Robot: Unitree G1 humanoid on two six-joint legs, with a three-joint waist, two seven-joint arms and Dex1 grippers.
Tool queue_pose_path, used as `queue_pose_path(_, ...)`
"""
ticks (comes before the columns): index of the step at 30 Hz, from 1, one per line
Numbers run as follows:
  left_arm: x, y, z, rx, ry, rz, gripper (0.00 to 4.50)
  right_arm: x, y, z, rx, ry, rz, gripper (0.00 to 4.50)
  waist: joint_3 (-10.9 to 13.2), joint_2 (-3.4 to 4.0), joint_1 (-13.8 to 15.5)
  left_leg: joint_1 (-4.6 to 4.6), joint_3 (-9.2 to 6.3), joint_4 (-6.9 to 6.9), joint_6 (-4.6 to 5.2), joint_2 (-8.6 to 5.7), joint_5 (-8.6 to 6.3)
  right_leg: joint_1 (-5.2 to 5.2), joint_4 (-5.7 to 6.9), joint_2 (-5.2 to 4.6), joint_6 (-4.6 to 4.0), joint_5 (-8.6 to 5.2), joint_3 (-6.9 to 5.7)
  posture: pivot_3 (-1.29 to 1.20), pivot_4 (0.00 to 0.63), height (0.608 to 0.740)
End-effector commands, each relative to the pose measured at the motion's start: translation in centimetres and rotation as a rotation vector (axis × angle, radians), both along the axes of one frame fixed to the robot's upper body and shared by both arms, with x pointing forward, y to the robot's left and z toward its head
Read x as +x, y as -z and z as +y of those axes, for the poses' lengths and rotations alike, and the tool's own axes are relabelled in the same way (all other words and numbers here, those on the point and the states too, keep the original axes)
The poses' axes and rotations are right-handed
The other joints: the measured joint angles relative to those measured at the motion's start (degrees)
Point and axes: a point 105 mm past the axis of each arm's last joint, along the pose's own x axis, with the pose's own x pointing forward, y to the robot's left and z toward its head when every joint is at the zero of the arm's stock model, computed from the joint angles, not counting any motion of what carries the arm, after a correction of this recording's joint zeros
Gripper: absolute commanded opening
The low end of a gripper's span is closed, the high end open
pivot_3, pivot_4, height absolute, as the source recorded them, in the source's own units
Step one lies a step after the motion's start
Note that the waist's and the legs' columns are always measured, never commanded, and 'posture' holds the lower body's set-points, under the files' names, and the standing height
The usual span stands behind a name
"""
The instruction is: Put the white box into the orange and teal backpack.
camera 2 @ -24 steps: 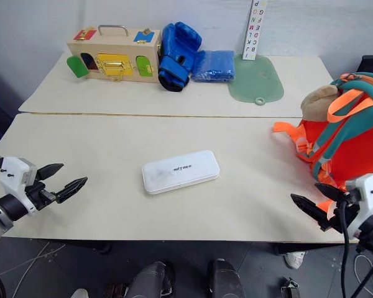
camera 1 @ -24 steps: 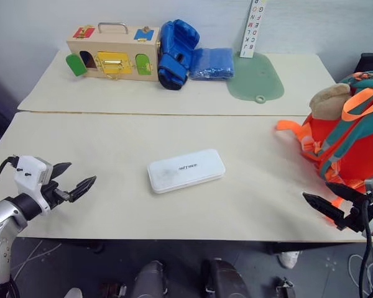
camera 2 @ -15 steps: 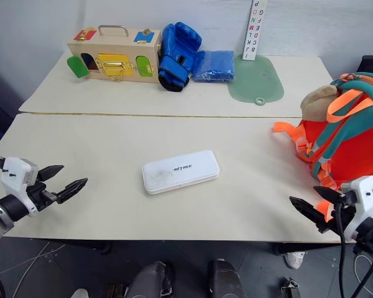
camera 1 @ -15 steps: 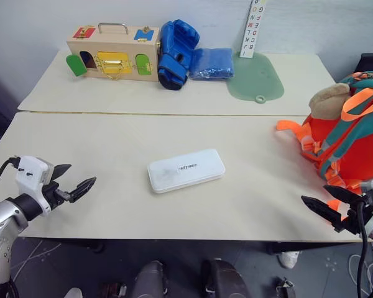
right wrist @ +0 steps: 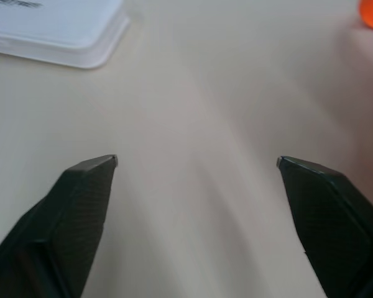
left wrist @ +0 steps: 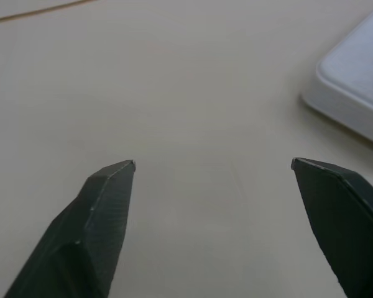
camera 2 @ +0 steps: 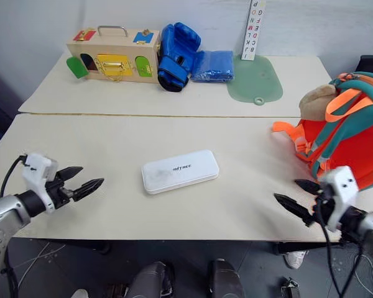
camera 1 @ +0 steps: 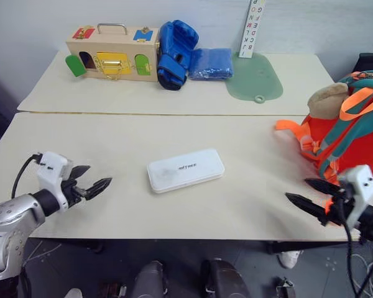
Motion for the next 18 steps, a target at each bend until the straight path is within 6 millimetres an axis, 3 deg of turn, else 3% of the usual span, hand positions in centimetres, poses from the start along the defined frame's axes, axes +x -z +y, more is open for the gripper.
queue_pose_path(1,0.8,0.8,-2.6,0.027,0.039,-0.007,3.02,1.4,-0.3,3.8,-0.025,-0.116,-0.048,2.69,0.0,0.0,-0.08,0.01,0.0,0.0,0.0,0.0,0.01,0.01,-0.01,0.0,0.01,0.01,0.0,0.0,0.15,0.74)
queue_pose_path(5,1.9,2.3,-4.5,0.05,0.069,-0.006,1.81,4.7,0.0,6.4,-0.052,-0.162,-0.095,1.33,0.0,-0.02,-0.26,-0.01,0.01,0.08,-0.01,-0.01,0.03,0.0,0.05,0.04,0.05,0.03,-0.02,0.0,0.15,0.74)
queue_pose_path(9,2.6,2.7,-6.2,0.035,0.118,-0.008,0.59,7.8,0.3,7.5,-0.07,-0.162,-0.116,0.01,0.0,-0.02,-0.31,-0.06,0.04,0.11,-0.02,-0.04,0.05,-0.06,0.07,0.03,0.06,0.03,-0.04,0.0,0.15,0.74)
queue_pose_path(11,2.9,2.7,-6.5,0.033,0.119,-0.009,0.04,8.3,0.7,7.7,-0.106,-0.183,-0.127,0.0,0.0,-0.02,-0.04,-0.06,0.02,0.12,-0.1,-0.04,0.09,-0.05,0.09,0.04,0.06,0.04,-0.08,0.0,0.15,0.74)
queue_pose_path(14,3.3,2.9,-6.7,0.039,0.104,0.005,0.04,10.3,1.1,7.7,-0.124,-0.14,-0.143,0.0,0.0,-0.02,-0.03,-0.06,0.03,0.15,-0.19,-0.03,0.11,-0.04,0.09,0.04,0.07,0.04,-0.09,0.0,0.15,0.74)
queue_pose_path(18,3.6,3.0,-7.1,0.024,0.107,0.002,0.04,11.1,1.8,8.6,-0.147,-0.178,-0.138,0.0,0.0,-0.02,-0.36,-0.11,0.07,0.21,-0.21,-0.04,0.14,-0.05,0.08,0.03,0.13,0.07,-0.08,0.0,0.15,0.74)
